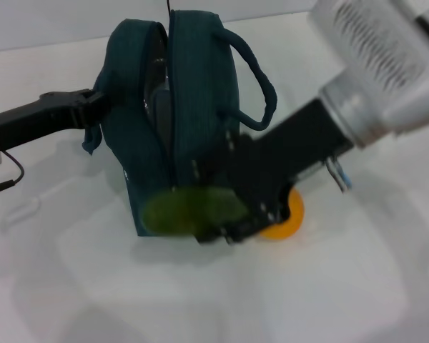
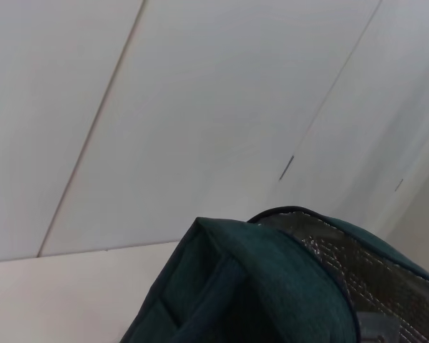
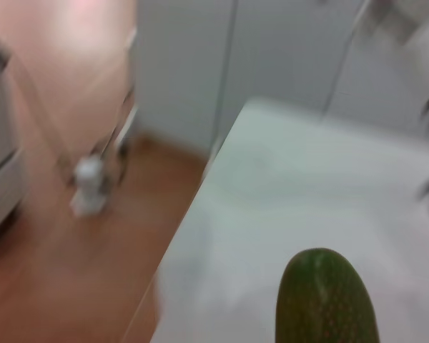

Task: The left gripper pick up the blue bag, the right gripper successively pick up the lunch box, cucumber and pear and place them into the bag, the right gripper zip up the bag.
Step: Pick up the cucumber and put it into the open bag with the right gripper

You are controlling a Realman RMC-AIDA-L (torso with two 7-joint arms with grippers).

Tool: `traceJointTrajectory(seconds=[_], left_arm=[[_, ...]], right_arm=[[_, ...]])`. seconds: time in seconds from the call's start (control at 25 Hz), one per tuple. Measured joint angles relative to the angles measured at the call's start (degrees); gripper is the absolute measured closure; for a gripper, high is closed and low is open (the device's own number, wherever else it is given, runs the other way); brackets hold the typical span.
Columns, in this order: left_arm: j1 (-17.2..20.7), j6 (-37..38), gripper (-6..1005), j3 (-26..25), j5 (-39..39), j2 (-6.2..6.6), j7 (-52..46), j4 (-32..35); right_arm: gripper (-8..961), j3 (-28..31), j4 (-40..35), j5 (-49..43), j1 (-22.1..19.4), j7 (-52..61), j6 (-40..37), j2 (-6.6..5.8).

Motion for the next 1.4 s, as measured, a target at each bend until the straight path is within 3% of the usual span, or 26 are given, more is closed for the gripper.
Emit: traceJointTrajectory(seconds=[0.32, 0.48, 0.8, 1.24, 1.4], left_arm=[[0.02, 0.43, 941, 0.0, -0.02, -0.07, 0.95, 0.0], [0.05, 0.67, 941, 0.24, -0.02, -0.15, 1.07, 0.0], [0.07, 6.09, 940, 0.14, -3.03, -0.17, 2.94, 0.36], [-0.24, 10.19, 939, 0.27, -4.88, -0.08, 2.79, 0.79], [-0.59, 10.29, 939, 0.43, -4.93, -0.08, 2.75, 0.79]], right_arm=[[405, 8.83, 3.89, 15.67, -1.91, -2.52, 3.35, -0.03], [405, 14.36, 11.02, 23.5, -1.5, -2.99, 4.71, -0.36], [405, 26.95, 24.74, 31.52, 1.14, -2.8, 0.2, -1.29], [404, 29.63, 40.26, 32.29, 6.26, -2.47, 1.96, -4.81], [404, 29.19, 43.82, 30.95, 7.32, -2.69, 3.95, -5.33]])
